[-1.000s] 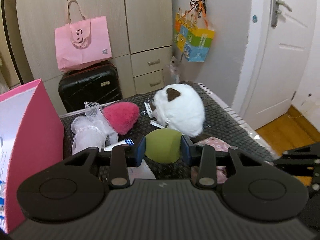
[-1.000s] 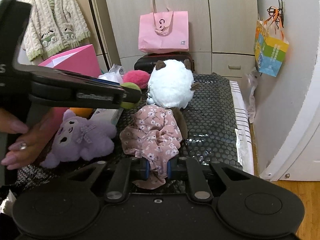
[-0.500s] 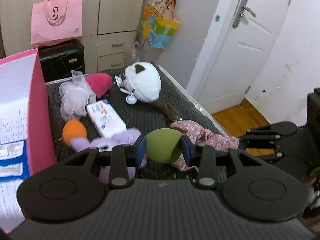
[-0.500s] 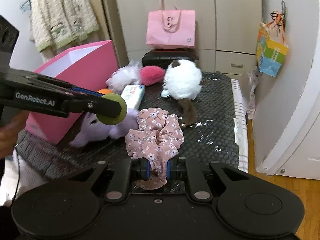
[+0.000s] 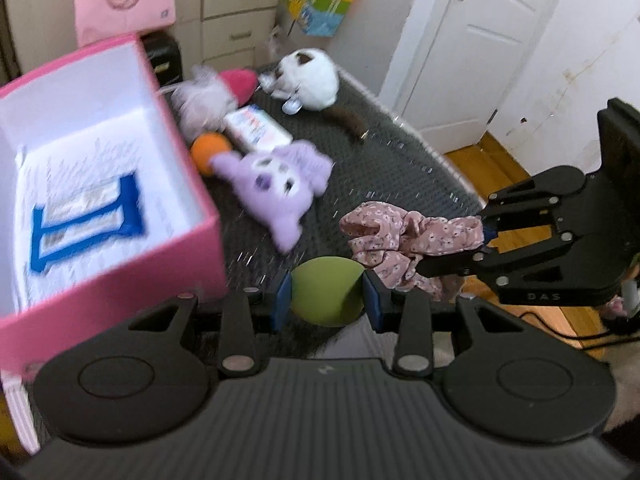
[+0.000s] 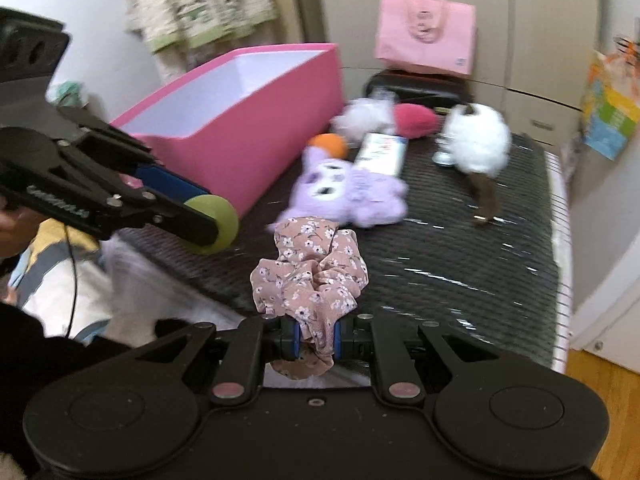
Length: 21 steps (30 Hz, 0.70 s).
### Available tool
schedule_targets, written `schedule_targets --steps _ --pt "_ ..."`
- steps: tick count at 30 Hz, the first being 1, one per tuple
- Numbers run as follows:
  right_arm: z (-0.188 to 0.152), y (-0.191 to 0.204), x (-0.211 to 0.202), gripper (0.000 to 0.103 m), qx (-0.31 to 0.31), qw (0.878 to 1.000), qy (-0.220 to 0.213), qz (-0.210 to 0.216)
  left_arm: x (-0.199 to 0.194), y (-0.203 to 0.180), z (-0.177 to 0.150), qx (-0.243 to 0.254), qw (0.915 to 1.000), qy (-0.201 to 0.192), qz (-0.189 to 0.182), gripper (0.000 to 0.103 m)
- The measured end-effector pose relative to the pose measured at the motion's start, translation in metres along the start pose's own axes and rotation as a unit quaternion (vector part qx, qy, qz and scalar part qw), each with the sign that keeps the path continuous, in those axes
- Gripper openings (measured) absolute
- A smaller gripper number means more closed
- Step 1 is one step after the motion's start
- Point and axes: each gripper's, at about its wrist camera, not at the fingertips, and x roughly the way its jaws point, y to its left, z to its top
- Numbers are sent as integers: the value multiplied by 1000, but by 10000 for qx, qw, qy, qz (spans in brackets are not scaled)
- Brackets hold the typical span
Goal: Organize soft objects
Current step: 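Carry the scrunchie and green sponge with both grippers over the pink box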
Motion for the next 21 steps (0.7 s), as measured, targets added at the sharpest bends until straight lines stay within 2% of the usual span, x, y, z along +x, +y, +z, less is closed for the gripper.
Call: schedule_targets --steps 4,9,15,21 --pt "11 18 6 17 -118 9984 217 507 -16 13 -17 -158 9997 161 -26 37" --pt "29 41 11 17 -322 9951 317 884 -41 28 -34 -386 9992 140 -26 37" --pt "52 68 3 17 -758 9915 12 1057 -79 41 -37 -441 9982 -267 298 37" --pt "88 78 7 17 -971 9889 -219 1107 -105 55 -25 -438 9963 -610 428 37"
